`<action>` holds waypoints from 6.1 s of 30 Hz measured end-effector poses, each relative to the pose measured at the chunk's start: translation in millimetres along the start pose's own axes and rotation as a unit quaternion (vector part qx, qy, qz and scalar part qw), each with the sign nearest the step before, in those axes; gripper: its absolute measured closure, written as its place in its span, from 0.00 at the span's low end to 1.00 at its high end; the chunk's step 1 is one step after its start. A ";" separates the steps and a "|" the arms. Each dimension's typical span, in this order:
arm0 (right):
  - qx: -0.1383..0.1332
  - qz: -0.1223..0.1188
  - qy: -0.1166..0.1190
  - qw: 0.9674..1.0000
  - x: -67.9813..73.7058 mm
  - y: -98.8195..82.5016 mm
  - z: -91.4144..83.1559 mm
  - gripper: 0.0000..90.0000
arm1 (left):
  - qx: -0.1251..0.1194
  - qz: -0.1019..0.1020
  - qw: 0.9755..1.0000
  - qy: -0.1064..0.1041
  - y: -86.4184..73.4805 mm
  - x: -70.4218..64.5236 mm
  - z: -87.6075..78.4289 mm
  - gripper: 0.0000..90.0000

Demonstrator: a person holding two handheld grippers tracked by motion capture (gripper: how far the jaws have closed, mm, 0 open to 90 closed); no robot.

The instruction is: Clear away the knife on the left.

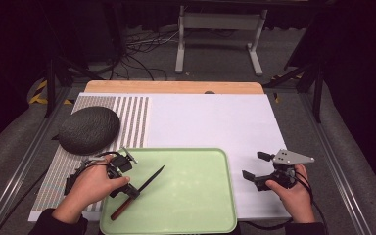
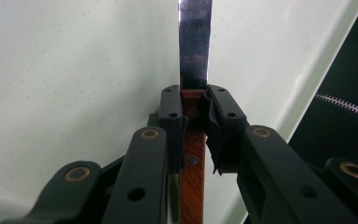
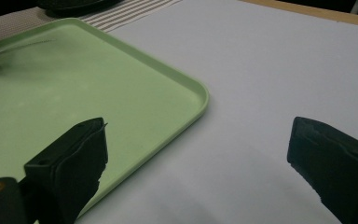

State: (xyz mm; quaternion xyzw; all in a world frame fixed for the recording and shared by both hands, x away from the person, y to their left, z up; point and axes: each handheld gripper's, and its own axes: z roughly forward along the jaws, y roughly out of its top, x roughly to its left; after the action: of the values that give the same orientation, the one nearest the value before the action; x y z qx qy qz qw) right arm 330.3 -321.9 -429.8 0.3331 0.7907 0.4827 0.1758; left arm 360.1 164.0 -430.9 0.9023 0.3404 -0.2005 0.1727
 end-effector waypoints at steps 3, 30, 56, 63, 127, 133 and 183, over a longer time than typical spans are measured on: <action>0.000 0.001 0.001 1.000 -0.3 -0.1 -0.1 0.06 | 0.008 -0.002 1.000 -0.001 0.3 2.1 2.5 0.86; 0.003 0.002 0.003 1.000 -0.9 -1.9 1.9 0.06 | 0.009 0.004 1.000 0.015 1.5 -0.7 5.9 0.66; -0.003 0.003 0.005 1.000 -1.0 -1.8 0.5 0.06 | -0.033 0.332 0.939 0.088 -0.4 -28.9 13.6 0.89; -0.003 0.002 0.003 1.000 -1.8 -1.8 -0.5 0.06 | 0.008 0.353 0.930 0.100 2.5 -31.4 23.0 1.00; 0.001 0.003 0.003 1.000 -3.8 -3.1 -2.0 0.06 | -0.010 0.277 0.952 0.128 -21.6 2.1 4.0 0.99; 0.000 0.003 0.002 1.000 -3.9 -3.2 -2.1 0.06 | -0.008 0.272 0.953 0.129 -23.7 4.6 1.8 0.99; 0.008 0.001 0.005 1.000 -3.7 -4.0 -1.3 0.06 | -0.011 0.259 0.958 0.126 -35.6 6.2 -10.0 0.91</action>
State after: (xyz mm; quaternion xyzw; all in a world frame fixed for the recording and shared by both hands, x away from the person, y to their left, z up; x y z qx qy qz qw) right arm 330.7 -326.6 -432.9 0.3325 0.7951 0.4784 0.1686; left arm 342.4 197.1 -431.5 0.9755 0.1161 -0.0299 0.1843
